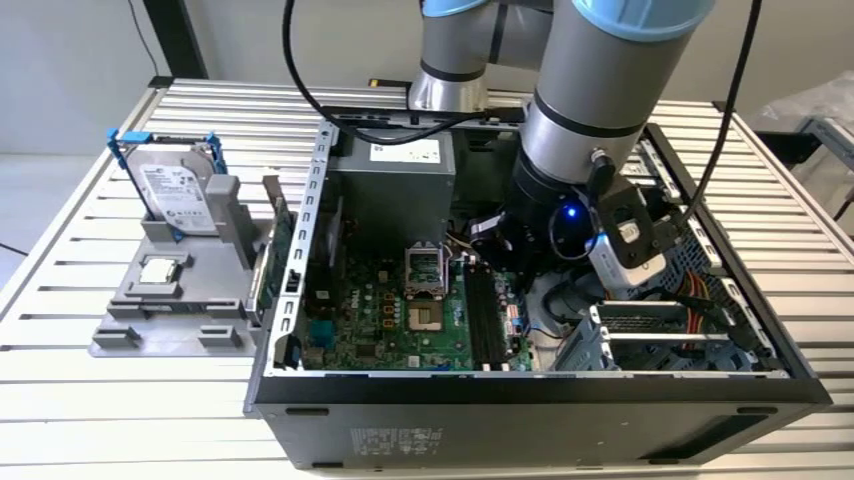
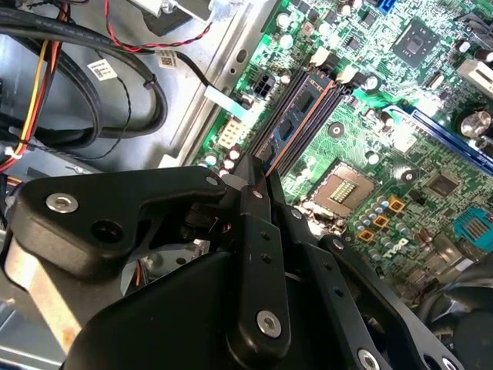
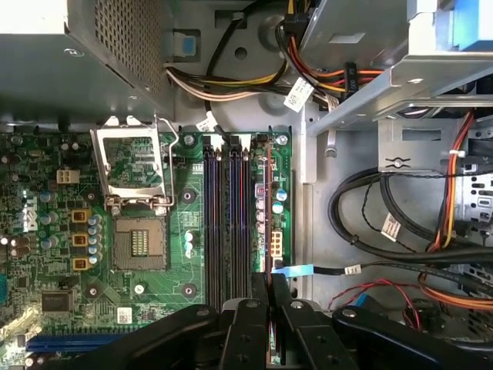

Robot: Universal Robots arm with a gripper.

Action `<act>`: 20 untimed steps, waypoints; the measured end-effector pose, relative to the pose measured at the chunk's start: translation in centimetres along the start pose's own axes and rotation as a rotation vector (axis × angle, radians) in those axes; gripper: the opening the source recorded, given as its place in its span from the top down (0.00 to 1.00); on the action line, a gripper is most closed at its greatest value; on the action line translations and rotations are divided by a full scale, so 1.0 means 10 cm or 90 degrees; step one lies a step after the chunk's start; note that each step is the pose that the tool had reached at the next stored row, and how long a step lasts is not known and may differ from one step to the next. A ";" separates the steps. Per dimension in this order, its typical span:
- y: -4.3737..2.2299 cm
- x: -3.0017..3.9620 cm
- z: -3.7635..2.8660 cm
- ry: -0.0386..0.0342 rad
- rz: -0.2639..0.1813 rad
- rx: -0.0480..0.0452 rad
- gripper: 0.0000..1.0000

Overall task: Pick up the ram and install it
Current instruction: 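Insert the ram into the slot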

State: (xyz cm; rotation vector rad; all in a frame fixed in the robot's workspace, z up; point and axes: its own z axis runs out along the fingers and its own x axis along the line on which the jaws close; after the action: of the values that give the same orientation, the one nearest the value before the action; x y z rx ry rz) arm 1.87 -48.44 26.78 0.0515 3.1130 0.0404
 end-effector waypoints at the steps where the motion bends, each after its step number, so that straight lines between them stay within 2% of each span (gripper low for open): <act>1: 0.001 0.000 0.003 0.0000 0.000 0.0000 1.00; 20: 0.015 0.020 0.172 0.0001 -0.002 0.0002 1.00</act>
State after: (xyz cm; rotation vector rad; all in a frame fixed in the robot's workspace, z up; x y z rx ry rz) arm 1.72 -48.24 25.06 0.0462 3.1132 0.0400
